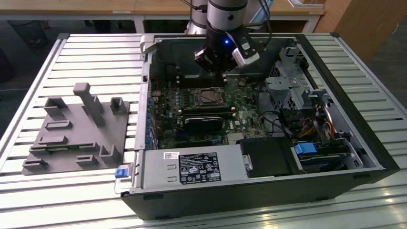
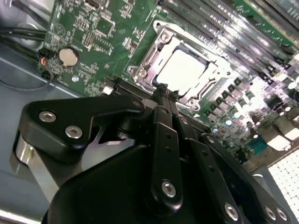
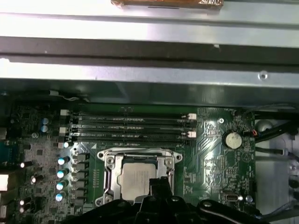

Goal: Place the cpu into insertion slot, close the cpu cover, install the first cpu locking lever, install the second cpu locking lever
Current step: 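Install the second cpu locking lever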

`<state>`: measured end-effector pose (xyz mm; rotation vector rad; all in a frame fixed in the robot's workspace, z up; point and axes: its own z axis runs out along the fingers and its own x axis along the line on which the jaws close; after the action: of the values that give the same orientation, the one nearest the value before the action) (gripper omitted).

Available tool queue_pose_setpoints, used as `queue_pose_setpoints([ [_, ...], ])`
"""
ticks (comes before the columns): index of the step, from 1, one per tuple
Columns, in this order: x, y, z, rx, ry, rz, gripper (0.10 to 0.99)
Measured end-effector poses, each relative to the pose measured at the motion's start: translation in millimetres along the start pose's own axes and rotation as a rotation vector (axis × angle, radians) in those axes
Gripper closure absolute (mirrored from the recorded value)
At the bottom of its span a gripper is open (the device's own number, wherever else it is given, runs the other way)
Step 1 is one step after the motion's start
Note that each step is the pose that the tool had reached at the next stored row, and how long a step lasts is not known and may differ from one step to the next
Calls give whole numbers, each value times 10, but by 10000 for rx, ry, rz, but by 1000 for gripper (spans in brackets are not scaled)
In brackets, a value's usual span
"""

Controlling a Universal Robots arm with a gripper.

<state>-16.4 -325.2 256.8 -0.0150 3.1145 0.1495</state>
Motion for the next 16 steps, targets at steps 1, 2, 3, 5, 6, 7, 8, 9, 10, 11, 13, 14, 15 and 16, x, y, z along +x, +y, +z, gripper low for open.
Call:
queue_pose_setpoints([
  [1,0,-9,-1,0,0,0,965],
  [2,0,-20,-2,0,0,1,965],
  [3,0,-32,-3,0,0,1,965],
  [5,0,-53,-5,0,0,0,965],
  [6,1,-61,-6,-1,0,1,965],
  [7,1,-67,-7,0,0,0,965],
  [8,1,-70,-6,-1,-1,0,965],
  [9,1,-73,-7,0,0,2,965],
  [10,1,-76,-7,0,0,1,965],
  [11,1,-79,-8,0,0,1,965],
  [13,1,-86,-8,0,0,1,965],
  [14,1,-90,-9,0,0,0,965],
  [15,0,-97,-9,1,0,0,965],
  [16,1,-104,-10,1,0,0,965],
])
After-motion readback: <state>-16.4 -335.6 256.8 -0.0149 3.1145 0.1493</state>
